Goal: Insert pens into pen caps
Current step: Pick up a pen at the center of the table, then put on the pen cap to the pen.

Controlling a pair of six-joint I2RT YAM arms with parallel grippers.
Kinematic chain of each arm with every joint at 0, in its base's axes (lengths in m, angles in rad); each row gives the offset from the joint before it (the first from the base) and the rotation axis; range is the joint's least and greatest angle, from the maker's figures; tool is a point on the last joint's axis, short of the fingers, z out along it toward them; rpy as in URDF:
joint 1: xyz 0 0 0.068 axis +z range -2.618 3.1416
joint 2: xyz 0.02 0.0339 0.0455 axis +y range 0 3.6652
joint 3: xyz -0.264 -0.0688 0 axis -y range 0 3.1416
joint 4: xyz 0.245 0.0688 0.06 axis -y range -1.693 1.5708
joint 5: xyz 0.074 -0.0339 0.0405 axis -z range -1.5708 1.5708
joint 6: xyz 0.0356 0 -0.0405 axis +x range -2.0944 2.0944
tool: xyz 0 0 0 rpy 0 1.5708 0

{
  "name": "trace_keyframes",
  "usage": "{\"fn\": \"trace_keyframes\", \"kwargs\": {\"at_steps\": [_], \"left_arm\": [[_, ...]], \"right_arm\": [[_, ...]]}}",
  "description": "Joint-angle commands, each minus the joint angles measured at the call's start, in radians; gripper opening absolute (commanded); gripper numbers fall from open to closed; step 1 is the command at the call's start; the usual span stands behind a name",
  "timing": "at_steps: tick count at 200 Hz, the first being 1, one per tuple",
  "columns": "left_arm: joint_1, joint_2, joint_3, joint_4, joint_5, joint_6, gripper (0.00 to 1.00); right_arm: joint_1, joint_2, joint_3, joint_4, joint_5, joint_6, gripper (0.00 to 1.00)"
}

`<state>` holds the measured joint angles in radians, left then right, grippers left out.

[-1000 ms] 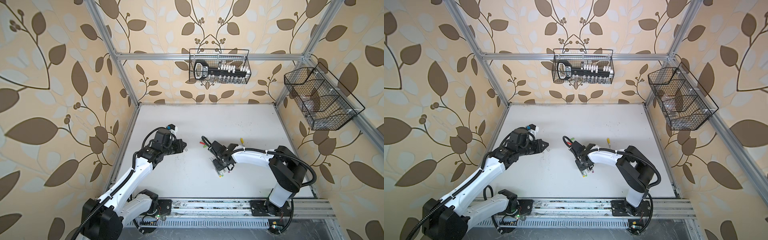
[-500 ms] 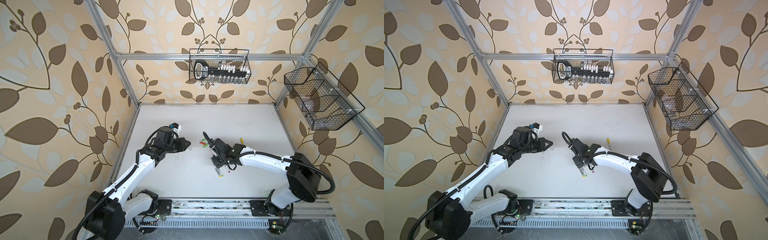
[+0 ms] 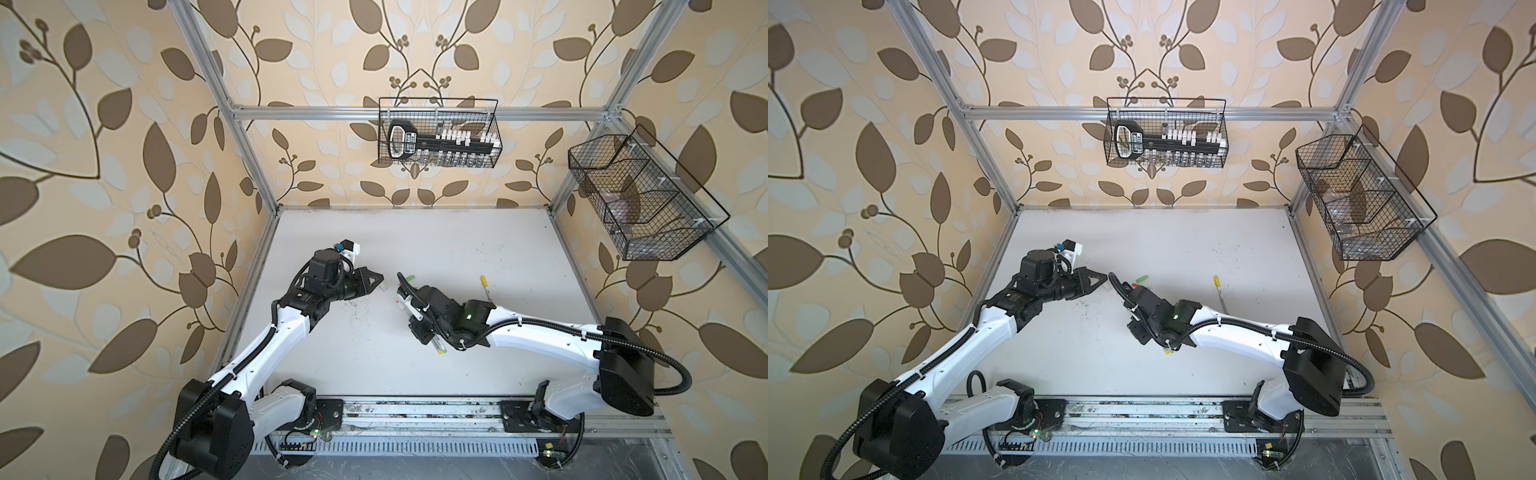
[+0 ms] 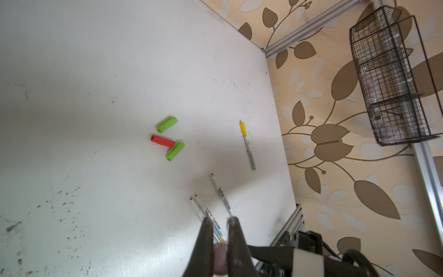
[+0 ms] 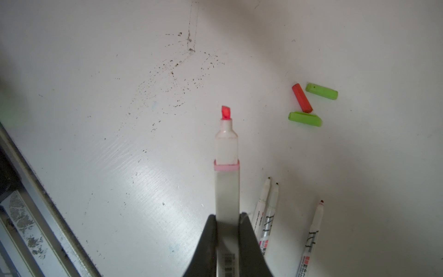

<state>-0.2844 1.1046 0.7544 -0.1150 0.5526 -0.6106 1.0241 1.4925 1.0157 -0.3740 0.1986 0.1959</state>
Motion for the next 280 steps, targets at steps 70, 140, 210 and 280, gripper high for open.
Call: {"fn": "trace_keyframes", "kwargs": {"at_steps": [70, 140, 210, 280], "left_arm": [[0.036, -0.015, -0.019, 0.066, 0.153, -0.004, 0.0], [0.036, -0.004, -0.024, 0.082, 0.176, -0.007, 0.0], [0.036, 0.004, -0.029, 0.077, 0.175, -0.003, 0.0], [0.036, 0.002, -0.031, 0.083, 0.176, -0.004, 0.0]], "right_arm": [[0.009, -0.035, 0.036, 0.055, 0.016, -0.027, 0.13], [0.011, -0.034, 0.053, 0.063, 0.016, -0.036, 0.13], [0.011, -0.022, 0.073, 0.064, 0.008, -0.043, 0.13], [0.011, -0.009, 0.09, 0.061, 0.005, -0.048, 0.13]]}}
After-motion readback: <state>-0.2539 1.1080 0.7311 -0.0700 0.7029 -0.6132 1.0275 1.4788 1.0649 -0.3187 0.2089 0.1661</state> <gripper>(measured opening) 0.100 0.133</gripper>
